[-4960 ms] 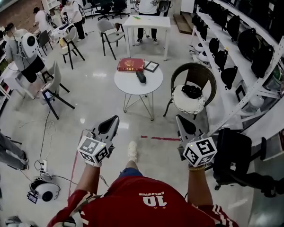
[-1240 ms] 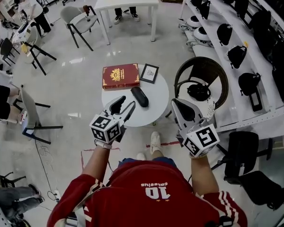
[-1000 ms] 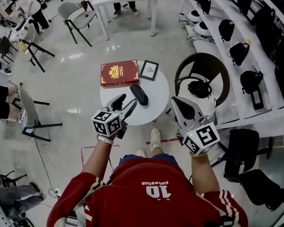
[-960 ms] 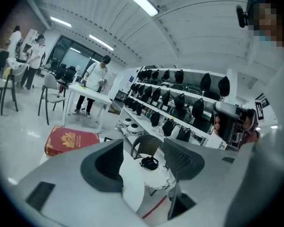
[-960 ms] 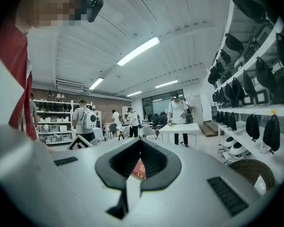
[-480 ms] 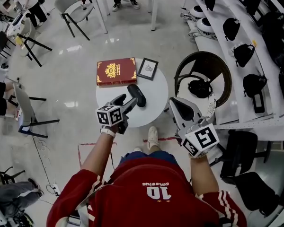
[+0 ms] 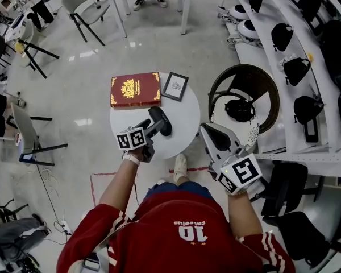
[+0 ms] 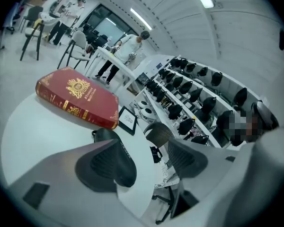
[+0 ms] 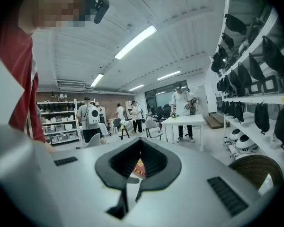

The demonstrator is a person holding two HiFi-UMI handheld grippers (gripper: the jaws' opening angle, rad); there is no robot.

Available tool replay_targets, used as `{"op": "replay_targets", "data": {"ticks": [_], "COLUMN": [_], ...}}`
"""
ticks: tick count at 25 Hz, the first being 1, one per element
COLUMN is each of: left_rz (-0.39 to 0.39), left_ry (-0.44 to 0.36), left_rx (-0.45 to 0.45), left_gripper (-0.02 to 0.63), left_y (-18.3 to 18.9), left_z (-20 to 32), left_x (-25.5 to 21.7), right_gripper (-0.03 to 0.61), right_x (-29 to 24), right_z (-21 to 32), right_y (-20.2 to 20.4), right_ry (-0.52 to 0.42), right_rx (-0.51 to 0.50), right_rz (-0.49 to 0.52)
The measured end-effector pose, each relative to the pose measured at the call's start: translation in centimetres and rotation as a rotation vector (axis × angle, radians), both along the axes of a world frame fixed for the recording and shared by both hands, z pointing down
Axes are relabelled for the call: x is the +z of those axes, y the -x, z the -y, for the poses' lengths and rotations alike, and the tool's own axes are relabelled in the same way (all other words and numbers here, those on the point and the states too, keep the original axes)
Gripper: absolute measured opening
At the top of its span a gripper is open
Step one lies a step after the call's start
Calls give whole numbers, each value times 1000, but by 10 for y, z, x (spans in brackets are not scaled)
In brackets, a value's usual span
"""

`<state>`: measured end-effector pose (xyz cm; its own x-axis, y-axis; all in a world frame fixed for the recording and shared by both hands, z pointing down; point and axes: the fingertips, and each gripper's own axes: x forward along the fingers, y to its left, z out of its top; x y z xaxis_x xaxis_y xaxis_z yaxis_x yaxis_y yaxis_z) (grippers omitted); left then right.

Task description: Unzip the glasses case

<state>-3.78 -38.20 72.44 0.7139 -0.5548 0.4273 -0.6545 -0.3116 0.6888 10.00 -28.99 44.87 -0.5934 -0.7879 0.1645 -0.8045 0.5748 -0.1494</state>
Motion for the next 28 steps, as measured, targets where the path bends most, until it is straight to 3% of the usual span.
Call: {"op": "replay_targets", "data": {"ticks": [10, 19, 24, 28], "left_rz": [83, 39, 87, 194], "left_ry": [121, 199, 214, 228], "left_rx": [-46, -79, -54, -32], "left_gripper": [324, 328, 328, 328], "left_y": [7, -7, -18, -26], "left_z": [26, 40, 46, 48], "left_x": [72, 105, 116, 121], "right_gripper": [14, 15, 14, 14], "right_x": [26, 44, 51, 55], "right_z": [30, 47, 51, 54], "right_y": [-15, -22, -29, -37], "right_ry": [44, 77, 97, 111], "right_rx": [-16, -30, -26, -12], "right_rz": [6, -2, 4, 22]}}
